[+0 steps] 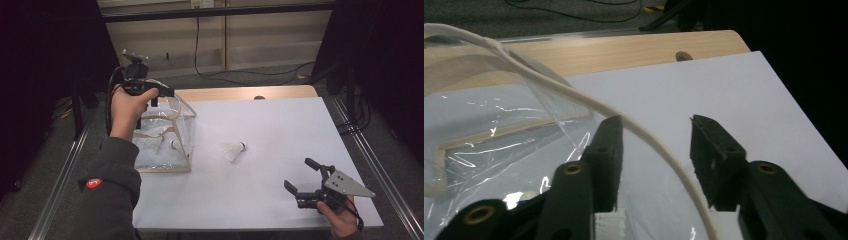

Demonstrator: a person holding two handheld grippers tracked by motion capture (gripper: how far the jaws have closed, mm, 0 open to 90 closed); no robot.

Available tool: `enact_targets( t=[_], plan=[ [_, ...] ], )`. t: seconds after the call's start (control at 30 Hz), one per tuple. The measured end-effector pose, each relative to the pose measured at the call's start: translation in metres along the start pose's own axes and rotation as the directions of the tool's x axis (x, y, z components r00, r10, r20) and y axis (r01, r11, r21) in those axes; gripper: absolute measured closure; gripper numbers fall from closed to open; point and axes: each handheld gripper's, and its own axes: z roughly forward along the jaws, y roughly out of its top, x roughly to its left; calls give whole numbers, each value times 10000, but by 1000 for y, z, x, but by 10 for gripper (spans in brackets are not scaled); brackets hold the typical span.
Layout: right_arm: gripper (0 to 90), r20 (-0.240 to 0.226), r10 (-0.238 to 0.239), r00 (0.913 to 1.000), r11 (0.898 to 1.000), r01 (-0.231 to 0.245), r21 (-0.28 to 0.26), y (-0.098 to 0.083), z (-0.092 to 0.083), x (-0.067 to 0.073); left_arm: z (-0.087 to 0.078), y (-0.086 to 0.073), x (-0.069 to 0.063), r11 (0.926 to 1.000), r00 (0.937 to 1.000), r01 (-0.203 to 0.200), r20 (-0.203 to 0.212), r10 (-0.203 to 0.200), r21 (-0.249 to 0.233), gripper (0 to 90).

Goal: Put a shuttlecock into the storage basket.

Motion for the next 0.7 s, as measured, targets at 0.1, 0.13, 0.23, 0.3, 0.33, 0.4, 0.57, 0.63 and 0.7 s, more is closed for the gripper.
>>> enact_targets(
  t=[0.1,0.13,0.23,0.3,0.33,0.4,0.57,0.63,0.7],
  plan=[
    [16,2,16,10000,10000,-16,-3,0,0,0,2,0,-5,10000,9999,-58,146,58,28,542],
    [16,2,15,10000,10000,-15,-4,0,0,0,3,0,-6,10000,9999,-33,152,33,-29,529],
    [16,6,6,10000,10000,-6,-3,0,0,0,5,0,-10,9999,9997,-120,218,120,-10,497],
    [16,7,-2,10000,10000,2,-10,0,0,0,6,0,-12,9999,9996,-173,229,173,6,472],
    [16,4,12,10000,10000,-12,-8,0,0,0,7,0,-13,9996,9994,-268,200,268,25,459],
    [16,8,10,10000,10000,-10,3,0,0,0,8,0,-16,9996,9992,-283,271,282,44,443],
    [16,12,-14,10000,10000,14,-5,0,0,0,13,0,-22,9992,9986,-406,333,404,48,402],
    [16,8,25,10000,10000,-25,9,0,0,0,15,0,-25,9991,9986,-416,334,415,28,375],
    [16,14,60,10000,10000,-60,37,0,0,0,16,0,-27,9990,9984,-447,349,446,28,373]
  ],
)
